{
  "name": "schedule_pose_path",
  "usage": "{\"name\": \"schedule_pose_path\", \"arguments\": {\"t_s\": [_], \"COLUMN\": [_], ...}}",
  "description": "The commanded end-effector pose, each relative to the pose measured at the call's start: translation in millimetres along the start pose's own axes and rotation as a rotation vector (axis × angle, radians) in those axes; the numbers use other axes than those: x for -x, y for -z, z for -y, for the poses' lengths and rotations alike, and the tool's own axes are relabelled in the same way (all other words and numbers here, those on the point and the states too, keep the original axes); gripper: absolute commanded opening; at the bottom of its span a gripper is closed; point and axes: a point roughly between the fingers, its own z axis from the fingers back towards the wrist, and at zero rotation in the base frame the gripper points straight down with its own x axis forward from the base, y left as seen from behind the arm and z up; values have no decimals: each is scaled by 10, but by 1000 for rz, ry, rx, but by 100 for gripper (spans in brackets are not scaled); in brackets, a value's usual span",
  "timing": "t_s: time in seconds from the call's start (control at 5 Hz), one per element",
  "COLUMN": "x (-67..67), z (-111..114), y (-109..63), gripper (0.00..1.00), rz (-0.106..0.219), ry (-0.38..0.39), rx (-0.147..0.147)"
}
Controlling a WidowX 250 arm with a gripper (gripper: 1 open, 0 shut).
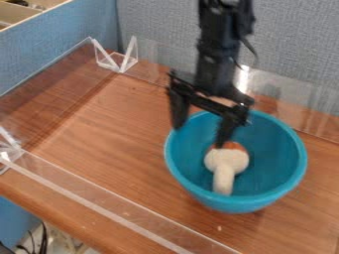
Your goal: Remove the mushroom from inside the blue bowl and put it on the table
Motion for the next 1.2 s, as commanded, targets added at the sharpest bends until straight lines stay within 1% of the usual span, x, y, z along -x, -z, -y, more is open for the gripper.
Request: {"name": "schedule_pose_path", "arguments": {"t_s": [0.0,0.2,0.4,1.0], "x": [-78,-126,-144,-105], "z": [109,139,133,145], "y": [142,337,391,329], "gripper": [100,100,0,0], "rz": [33,6,1,16], "ry": [25,25,23,29], "rx": [3,0,-3,4]}}
